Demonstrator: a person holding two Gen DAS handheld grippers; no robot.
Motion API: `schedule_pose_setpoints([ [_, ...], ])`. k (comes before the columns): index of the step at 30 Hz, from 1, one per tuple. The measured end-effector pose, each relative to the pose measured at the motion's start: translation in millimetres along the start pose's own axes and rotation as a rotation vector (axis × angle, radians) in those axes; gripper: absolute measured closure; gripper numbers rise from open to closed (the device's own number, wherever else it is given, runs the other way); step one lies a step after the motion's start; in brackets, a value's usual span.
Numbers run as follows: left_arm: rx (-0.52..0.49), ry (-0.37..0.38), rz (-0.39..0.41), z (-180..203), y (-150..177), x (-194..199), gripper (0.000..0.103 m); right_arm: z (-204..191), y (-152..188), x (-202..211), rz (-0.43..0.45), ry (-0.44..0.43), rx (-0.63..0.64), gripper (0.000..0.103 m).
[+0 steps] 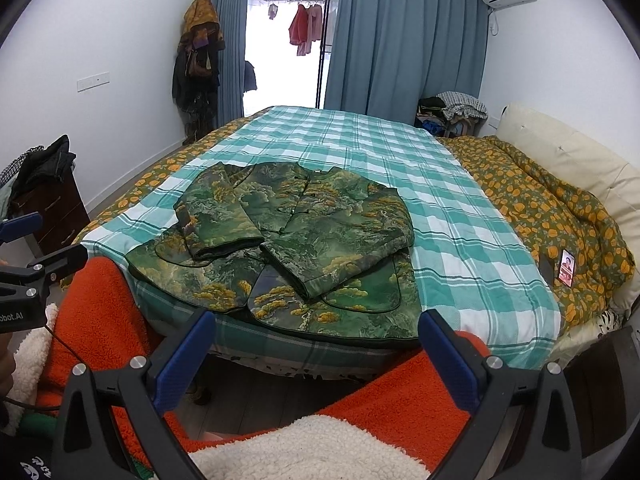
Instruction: Fold large clothes
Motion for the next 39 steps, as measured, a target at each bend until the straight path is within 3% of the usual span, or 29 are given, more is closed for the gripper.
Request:
schedule_pose_setpoints([
  [39,-0.002,-0.001,-0.004,0.9,2.5,0.1,0.000,-2.6,4.7,-2.6,-0.011,-0.008,-0.003,0.000],
])
Point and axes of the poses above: each gripper's, at about its wrist camera, not at the fingertips, and x roughly against the way its jaws point, z to its right, y to its underside, the point moved 6 cm from there along -x, roughly the way its jaws point, and after that the axes turned 14 degrees about x, right-handed, at the moved point
